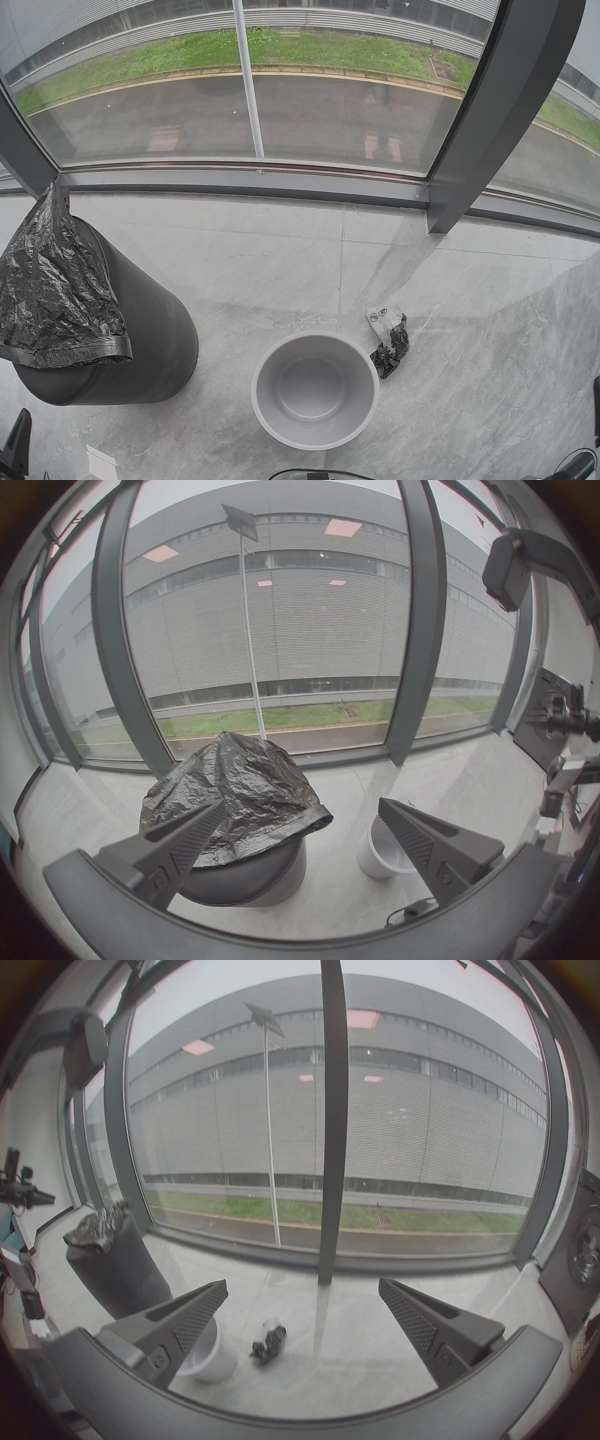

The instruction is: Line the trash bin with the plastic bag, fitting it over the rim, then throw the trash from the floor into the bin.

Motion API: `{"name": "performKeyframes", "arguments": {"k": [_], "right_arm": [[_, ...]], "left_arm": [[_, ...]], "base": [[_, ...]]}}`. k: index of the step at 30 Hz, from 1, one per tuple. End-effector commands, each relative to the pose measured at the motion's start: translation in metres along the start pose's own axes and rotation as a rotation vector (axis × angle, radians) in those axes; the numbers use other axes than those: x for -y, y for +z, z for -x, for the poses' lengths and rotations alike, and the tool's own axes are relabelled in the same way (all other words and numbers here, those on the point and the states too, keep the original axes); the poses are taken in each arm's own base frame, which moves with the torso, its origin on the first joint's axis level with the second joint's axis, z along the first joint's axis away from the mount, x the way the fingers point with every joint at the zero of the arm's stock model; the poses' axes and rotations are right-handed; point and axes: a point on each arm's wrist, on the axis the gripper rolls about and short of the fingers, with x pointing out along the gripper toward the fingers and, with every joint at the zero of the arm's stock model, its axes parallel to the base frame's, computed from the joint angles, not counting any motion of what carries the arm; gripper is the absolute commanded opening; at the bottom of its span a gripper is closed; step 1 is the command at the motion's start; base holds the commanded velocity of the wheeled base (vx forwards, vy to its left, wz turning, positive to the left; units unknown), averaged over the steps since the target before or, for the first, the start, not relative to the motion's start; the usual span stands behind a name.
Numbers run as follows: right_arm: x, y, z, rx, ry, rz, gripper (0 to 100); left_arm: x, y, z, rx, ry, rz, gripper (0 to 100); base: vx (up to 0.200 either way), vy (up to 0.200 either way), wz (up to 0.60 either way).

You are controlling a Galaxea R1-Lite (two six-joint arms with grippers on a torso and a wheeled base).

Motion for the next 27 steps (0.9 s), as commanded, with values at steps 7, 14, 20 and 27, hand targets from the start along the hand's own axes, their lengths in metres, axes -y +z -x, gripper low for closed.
{"name": "performKeyframes", "arguments": {"k": [7,14,20,27], "right_arm": [[0.002,0.06,-0.045,-0.062,0.092,-0.044,100],[0.003,0.076,-0.107,-0.154,0.113,-0.085,100],[0.001,0.09,-0.156,-0.175,0.123,-0.286,100],[-0.005,0.083,-0.178,-0.208,0.16,-0.33,100]], "left_arm": [[-0.004,-0.01,-0.05,-0.262,-0.141,-0.237,100],[-0.006,-0.015,-0.066,-0.341,-0.145,-0.448,100],[-0.007,-0.022,-0.08,-0.433,-0.19,-0.538,100],[-0.01,-0.022,-0.099,-0.468,-0.241,-0.649,100]], "base": [[0.0,0.0,0.0],[0.0,0.0,0.0],[0.0,0.0,0.0],[0.0,0.0,0.0]]}}
